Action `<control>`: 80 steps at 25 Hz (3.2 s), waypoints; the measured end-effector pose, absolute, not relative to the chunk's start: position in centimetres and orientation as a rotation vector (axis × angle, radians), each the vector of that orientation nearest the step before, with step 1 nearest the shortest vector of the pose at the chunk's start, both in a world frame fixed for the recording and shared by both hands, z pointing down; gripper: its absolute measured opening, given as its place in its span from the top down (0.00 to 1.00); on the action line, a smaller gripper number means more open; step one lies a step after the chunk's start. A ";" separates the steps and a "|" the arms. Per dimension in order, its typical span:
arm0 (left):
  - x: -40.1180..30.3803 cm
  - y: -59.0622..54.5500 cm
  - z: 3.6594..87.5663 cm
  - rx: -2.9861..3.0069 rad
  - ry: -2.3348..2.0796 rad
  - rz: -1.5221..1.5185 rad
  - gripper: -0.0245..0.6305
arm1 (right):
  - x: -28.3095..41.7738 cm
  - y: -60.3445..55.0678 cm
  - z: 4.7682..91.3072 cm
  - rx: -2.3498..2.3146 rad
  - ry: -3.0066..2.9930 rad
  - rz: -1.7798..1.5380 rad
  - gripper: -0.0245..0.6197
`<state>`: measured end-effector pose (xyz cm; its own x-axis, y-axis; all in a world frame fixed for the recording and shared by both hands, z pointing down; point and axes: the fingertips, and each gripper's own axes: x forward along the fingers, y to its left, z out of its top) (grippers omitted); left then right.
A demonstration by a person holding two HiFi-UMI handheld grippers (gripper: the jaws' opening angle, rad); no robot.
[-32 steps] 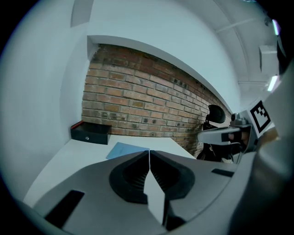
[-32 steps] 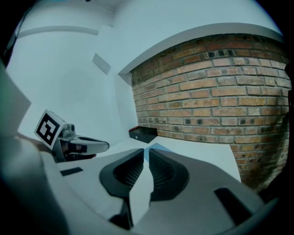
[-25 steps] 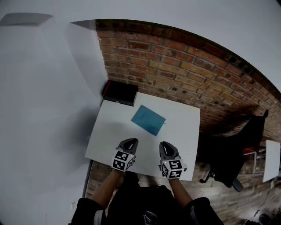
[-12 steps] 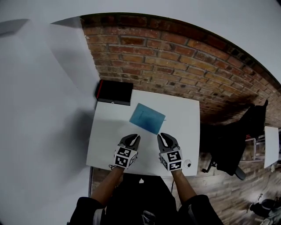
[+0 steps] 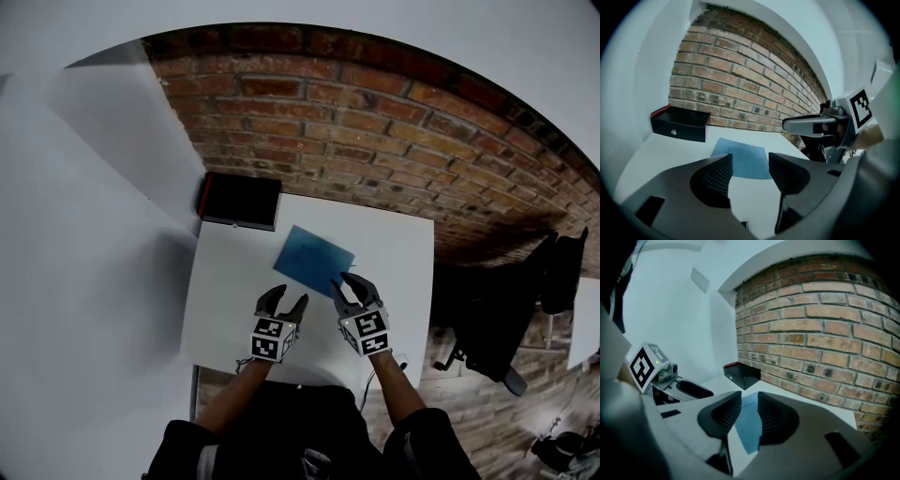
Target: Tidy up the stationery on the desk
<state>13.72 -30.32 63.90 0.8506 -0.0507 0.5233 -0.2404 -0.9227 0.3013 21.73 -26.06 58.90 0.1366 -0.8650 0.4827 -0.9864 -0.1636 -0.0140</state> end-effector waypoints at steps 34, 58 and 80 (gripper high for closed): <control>18.2 -30.3 73.3 2.130 -0.563 0.755 0.50 | 28.6 -34.4 71.5 1.420 -2.083 0.732 0.72; 19.0 -30.6 75.7 1.986 -0.718 0.831 0.51 | 29.1 -34.7 76.3 1.299 -2.040 1.004 0.70; 17.2 -33.8 75.5 2.007 -0.759 0.820 0.94 | 30.7 -32.5 74.3 1.513 -2.018 1.140 0.89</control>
<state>17.22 -33.82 75.47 0.6065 -0.2135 0.7659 -0.7470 -0.4828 0.4570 30.70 -32.51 74.29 -0.3543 -0.6192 0.7007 -0.9198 0.0956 -0.3806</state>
